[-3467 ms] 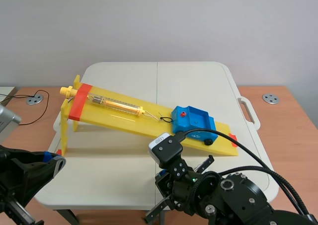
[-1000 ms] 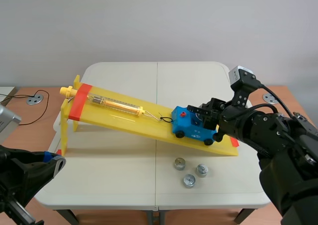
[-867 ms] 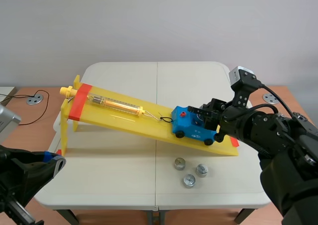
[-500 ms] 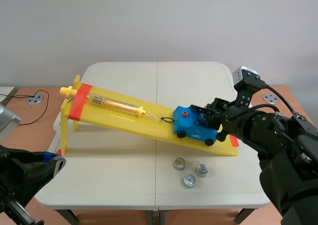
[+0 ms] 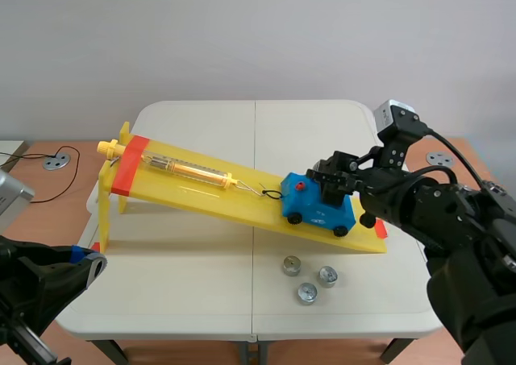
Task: Place the four metal weights on the blue cart on the ramp.
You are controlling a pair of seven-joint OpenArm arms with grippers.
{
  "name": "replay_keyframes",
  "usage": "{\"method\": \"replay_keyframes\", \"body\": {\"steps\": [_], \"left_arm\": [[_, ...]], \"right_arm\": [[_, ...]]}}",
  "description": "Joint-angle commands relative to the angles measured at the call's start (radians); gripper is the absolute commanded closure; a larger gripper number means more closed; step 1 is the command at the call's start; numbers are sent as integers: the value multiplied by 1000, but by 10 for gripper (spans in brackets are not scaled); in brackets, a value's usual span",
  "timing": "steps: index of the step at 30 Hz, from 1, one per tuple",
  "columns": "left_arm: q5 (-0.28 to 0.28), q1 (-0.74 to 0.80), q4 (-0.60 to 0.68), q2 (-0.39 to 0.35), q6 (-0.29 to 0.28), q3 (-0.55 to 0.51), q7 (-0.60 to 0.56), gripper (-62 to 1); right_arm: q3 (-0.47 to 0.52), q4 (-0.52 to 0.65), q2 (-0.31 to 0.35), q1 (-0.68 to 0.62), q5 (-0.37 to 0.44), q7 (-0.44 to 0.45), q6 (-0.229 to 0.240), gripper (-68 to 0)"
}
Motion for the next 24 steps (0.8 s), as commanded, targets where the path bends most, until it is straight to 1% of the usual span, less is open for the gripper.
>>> {"method": "replay_keyframes", "body": {"steps": [1, 2, 5, 9, 10, 12, 13, 19, 24], "left_arm": [[-74, -14, 67, 5, -9, -14, -96, -34], [-74, -14, 67, 5, -9, -14, -96, -34], [-74, -14, 67, 5, -9, -14, -96, -34], [-74, -14, 67, 5, -9, -14, -96, -34], [-74, -14, 67, 5, -9, -14, -96, -34], [-74, -14, 67, 5, -9, -14, -96, -34], [-74, -14, 67, 5, -9, -14, -96, -34], [-74, -14, 67, 5, -9, -14, -96, -34], [-74, -14, 67, 5, -9, -14, -96, -34]], "right_arm": [[21, 213, 45, 60, 104, 113, 79, -264], [25, 251, 61, 40, 114, 99, 79, -264], [32, 357, 117, -33, 132, 76, 104, -264], [32, 470, 203, -134, 136, 63, 108, -264], [32, 492, 224, -156, 136, 60, 124, -264], [32, 535, 266, -203, 137, 55, 146, -263], [32, 557, 286, -226, 137, 53, 149, -263], [33, 659, 391, -356, 136, 23, 153, -263], [33, 713, 445, -462, 135, 18, 153, -263]]}}
